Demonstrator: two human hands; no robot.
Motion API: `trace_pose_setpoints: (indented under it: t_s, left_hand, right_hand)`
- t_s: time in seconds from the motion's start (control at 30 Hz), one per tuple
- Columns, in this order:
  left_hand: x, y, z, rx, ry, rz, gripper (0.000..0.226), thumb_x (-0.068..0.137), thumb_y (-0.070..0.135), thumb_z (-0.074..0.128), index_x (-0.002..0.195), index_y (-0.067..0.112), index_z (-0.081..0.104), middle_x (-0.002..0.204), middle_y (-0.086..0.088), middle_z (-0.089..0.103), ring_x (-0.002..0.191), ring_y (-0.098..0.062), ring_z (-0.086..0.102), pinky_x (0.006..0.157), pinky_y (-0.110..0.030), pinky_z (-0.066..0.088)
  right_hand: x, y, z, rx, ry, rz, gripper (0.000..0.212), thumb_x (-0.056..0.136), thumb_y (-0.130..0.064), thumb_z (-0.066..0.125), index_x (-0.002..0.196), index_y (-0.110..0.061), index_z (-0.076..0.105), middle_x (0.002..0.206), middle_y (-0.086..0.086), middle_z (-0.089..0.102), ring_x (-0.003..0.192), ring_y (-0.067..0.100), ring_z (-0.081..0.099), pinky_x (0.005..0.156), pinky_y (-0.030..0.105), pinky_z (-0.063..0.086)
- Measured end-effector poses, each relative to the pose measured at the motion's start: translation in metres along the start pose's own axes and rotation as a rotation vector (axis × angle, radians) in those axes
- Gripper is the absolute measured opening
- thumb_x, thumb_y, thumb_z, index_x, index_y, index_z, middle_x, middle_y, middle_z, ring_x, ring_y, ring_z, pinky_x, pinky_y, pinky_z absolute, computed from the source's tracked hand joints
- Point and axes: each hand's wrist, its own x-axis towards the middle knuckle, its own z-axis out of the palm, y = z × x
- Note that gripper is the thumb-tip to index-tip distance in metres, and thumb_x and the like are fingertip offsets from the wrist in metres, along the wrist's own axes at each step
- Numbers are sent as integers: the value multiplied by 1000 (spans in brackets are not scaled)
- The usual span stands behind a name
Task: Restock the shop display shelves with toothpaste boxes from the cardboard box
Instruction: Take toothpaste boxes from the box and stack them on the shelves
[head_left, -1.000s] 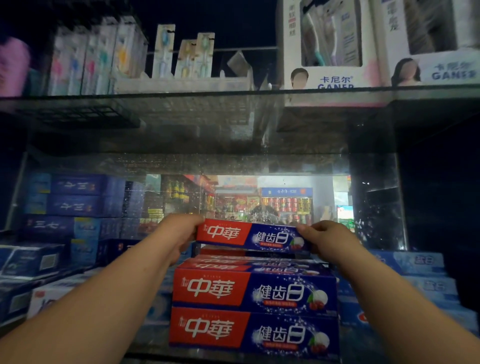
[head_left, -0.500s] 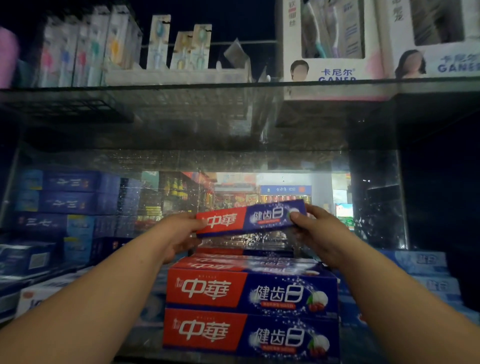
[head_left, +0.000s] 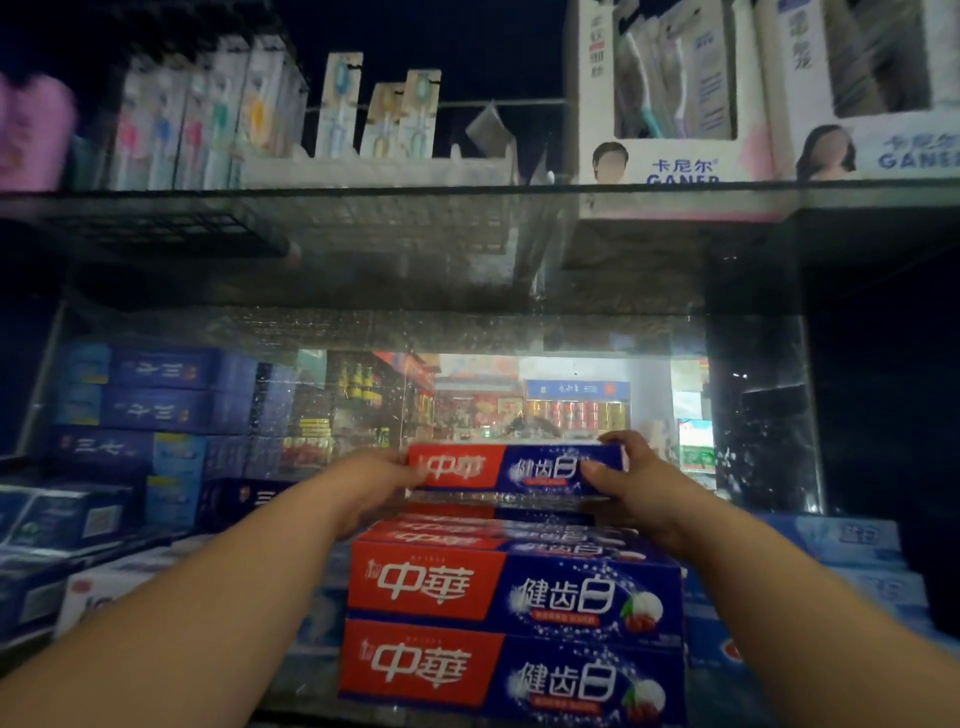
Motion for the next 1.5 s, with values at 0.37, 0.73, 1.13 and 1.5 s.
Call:
trace_pose_setpoints:
  t_s: [0.37,0.73,1.13,1.5]
  left_hand:
    - [11,10,0,367,-133,-279,30,87,34,65,101,9,55,91,-10,68,76,-24,67,67,-35,54]
    - [20,-8,-6,85,46,44,22,90,7,60,111,10,66,93,-4,71,86,-19,66,83,-33,55]
    - [22,-19,-2,107,-86,-110,17,90,3,57,106,2,62,61,-6,72,44,-13,67,38,-19,49]
    - [21,-27,-7,-213,-69,-216,19,94,6,53,110,-4,55,62,-17,69,48,-28,66,37,-29,51]
  right_hand:
    - [10,14,0,216,13,95,29,94,-11,58,117,-18,40,90,11,65,54,20,70,44,28,56]
    - [19,16,-1,497,90,80,29,98,-13,52,126,-9,45,95,11,67,68,27,71,59,39,61]
    - [15,11,2,414,21,85,34,95,-11,54,128,-7,46,93,11,69,75,26,71,62,38,62]
    - [11,8,-4,495,-20,-36,12,97,-20,51,108,-20,55,92,4,75,83,26,72,105,62,31]
